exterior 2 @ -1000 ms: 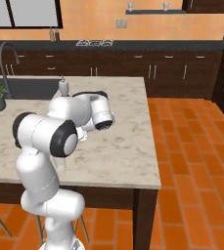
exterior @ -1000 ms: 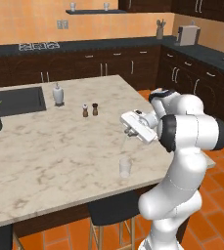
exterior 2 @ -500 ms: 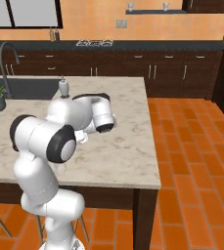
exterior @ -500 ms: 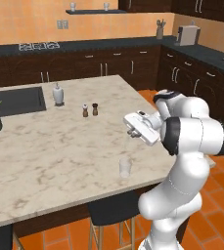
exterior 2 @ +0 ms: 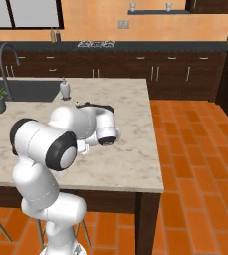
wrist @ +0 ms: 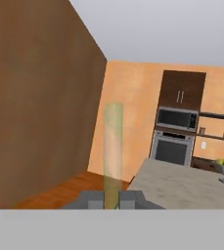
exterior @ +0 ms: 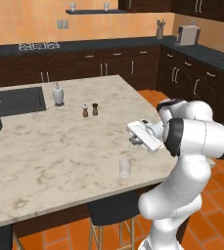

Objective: Take a straw from the drawer in front and place it inside the glass cup on the dining counter.

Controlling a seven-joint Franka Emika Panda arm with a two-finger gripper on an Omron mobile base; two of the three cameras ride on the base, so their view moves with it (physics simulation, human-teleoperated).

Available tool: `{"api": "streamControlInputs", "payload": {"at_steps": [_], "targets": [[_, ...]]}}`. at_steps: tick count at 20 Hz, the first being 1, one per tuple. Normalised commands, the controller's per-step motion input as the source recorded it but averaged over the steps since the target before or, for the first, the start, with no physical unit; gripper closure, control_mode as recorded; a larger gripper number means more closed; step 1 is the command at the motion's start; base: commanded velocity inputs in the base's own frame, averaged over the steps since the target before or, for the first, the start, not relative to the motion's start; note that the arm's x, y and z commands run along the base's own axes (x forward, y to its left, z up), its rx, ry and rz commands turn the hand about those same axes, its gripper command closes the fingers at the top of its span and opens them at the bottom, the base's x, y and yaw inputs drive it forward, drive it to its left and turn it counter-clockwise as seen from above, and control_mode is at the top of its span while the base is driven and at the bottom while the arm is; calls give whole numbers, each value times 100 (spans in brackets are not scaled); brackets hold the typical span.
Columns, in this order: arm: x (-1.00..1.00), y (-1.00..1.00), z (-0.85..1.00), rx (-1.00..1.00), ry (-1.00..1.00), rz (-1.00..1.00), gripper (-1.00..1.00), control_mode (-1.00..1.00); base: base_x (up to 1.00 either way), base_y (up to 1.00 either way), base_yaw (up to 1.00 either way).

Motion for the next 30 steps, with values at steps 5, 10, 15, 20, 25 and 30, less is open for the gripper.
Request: {"api": "streamControlInputs", "payload": {"at_steps": [5, 10, 15, 20, 25, 30], "targets": [[0, 0, -30, 0, 16, -7, 100, -100, 0, 0, 0], [17, 0, -27, 0, 13, -6, 100, -100, 0, 0, 0], [29, 0, -24, 0, 10, -5, 100, -100, 0, 0, 0], [27, 0, -17, 0, 9, -5, 100, -100, 0, 0, 0], [11, 10, -22, -3, 7, -3, 100, -100, 0, 0, 0], [-37, 22, -11, -5, 1, -1, -100, -100, 0, 0, 0]]}}
